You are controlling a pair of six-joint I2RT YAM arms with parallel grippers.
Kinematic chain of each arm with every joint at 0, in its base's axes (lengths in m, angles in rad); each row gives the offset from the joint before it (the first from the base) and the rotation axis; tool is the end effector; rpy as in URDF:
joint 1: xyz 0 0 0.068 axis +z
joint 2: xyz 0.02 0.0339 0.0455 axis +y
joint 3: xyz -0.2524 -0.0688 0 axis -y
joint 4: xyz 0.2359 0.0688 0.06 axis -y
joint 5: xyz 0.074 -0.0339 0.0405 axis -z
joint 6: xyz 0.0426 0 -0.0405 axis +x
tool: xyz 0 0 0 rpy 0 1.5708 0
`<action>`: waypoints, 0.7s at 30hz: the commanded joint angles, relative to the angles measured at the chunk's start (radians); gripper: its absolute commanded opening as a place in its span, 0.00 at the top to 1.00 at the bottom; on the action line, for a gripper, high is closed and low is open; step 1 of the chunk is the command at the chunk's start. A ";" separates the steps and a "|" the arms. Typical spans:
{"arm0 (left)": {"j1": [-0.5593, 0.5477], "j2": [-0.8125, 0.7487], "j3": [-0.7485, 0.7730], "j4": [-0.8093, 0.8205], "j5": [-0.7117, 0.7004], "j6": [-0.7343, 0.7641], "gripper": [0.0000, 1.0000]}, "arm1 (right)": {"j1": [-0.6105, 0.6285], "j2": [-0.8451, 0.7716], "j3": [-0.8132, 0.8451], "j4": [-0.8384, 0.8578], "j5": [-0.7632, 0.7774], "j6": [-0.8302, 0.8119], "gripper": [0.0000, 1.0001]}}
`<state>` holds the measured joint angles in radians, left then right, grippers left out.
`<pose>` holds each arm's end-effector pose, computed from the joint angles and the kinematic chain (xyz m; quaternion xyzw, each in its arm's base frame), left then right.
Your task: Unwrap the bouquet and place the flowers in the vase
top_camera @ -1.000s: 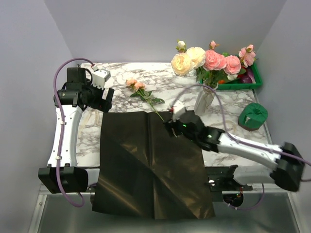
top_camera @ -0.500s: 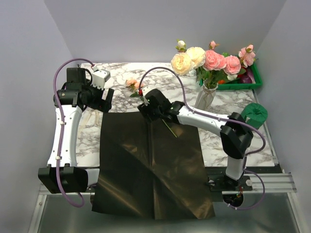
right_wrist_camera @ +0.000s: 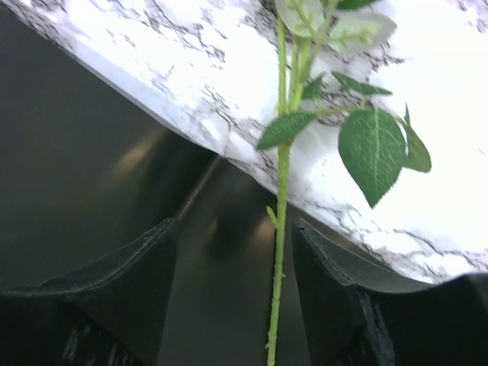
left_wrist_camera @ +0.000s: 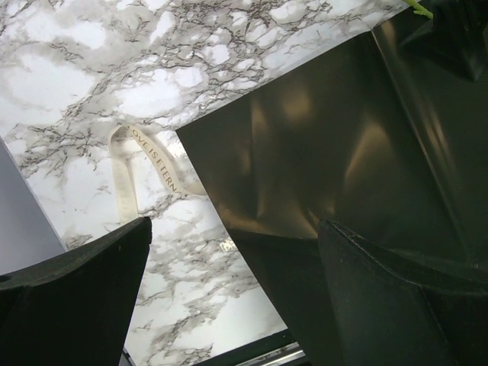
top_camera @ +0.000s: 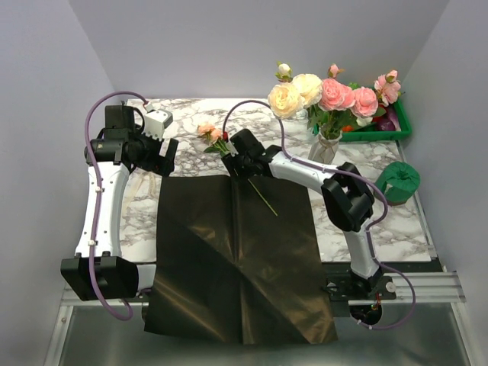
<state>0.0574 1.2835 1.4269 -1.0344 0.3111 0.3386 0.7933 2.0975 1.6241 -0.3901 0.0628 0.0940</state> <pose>0.2457 0.0011 0.3596 0.1817 0.9150 -0.0784 0.3517 0.3245 0.3259 0.1890 -0.3110 0.8846 0.1220 0.3253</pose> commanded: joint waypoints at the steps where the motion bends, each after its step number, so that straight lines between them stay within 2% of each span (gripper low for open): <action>1: 0.007 0.011 0.015 0.010 0.023 0.008 0.01 | -0.016 0.071 0.097 -0.036 -0.057 0.006 0.33; 8: 0.009 0.022 0.020 0.016 0.017 0.008 0.01 | -0.052 0.173 0.220 -0.098 -0.084 0.007 0.36; 21: 0.016 0.045 0.009 0.036 0.019 0.005 0.01 | -0.088 0.249 0.306 -0.144 -0.121 0.000 0.41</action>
<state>0.0643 1.3270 1.4269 -1.0176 0.3111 0.3401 0.7029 2.3016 1.8908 -0.4862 -0.0158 0.0963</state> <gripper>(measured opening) 0.988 0.601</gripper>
